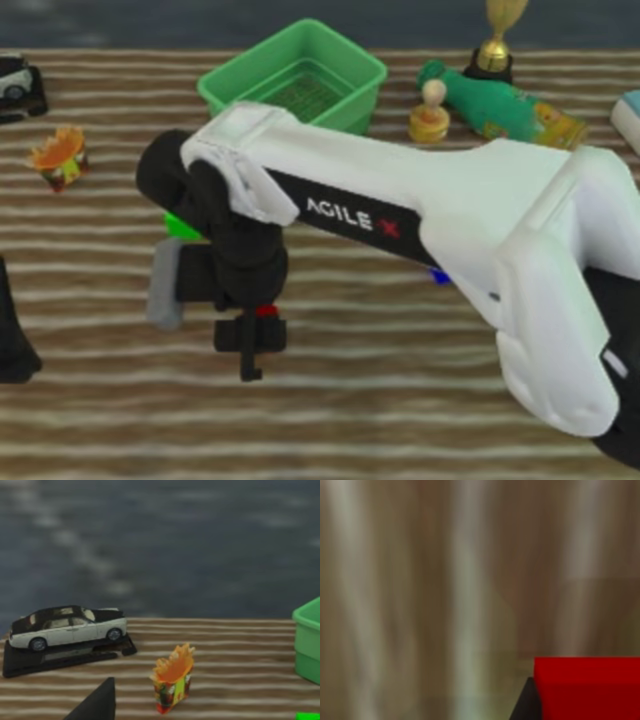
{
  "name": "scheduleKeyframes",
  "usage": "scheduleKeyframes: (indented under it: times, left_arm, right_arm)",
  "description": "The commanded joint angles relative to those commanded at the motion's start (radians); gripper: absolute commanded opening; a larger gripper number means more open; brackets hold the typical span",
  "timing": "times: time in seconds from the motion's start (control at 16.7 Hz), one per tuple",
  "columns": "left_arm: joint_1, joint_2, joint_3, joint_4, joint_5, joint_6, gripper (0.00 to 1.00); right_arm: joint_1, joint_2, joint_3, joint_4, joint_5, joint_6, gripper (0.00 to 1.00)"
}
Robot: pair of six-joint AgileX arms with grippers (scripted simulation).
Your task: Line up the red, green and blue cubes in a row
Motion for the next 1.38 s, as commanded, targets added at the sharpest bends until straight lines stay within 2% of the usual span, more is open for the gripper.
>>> scheduleKeyframes:
  times: [0.42,1.02,1.38]
  left_arm:
    - [0.000,0.000,0.000,0.000,0.000,0.000,1.00]
    - [0.000,0.000,0.000,0.000,0.000,0.000,1.00]
    - [0.000,0.000,0.000,0.000,0.000,0.000,1.00]
  right_arm:
    - [0.000,0.000,0.000,0.000,0.000,0.000,0.98]
    - [-0.001,0.001,0.004,-0.004,0.000,-0.001,1.00]
    - [0.004,0.012,0.210,-0.201,-0.001,-0.003,1.00]
